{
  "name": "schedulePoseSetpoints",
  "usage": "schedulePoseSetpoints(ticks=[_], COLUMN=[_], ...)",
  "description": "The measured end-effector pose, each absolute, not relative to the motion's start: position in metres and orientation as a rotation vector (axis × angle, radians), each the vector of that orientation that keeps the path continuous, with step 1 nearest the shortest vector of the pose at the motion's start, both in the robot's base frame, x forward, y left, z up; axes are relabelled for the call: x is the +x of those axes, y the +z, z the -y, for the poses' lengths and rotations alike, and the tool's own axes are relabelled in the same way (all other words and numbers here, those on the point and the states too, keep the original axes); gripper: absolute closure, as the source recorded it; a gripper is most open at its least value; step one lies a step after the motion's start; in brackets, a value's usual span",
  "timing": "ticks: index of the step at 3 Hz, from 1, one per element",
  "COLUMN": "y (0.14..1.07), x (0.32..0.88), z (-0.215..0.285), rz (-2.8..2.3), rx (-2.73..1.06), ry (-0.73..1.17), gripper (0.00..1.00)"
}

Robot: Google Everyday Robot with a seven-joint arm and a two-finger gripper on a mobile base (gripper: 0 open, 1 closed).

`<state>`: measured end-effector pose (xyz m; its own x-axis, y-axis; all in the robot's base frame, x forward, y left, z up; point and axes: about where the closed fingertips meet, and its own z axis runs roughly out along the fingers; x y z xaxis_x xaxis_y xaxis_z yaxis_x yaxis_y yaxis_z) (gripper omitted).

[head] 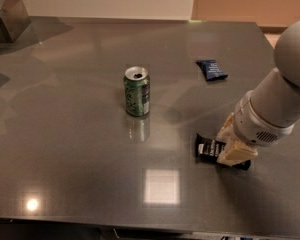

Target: Pick rxbar chocolate

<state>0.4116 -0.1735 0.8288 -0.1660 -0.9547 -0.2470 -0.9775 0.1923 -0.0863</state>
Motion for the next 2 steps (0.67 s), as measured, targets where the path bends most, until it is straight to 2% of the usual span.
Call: schedulePoseSetpoints(ticks=[1, 2], y=[0.832, 0.842], x=[0.411, 0.413], z=[0.179, 0.183], rz=[-2.230, -2.233], rx=[-1.840, -1.826], ry=[0.133, 0.133], gripper=[0.86, 1.00])
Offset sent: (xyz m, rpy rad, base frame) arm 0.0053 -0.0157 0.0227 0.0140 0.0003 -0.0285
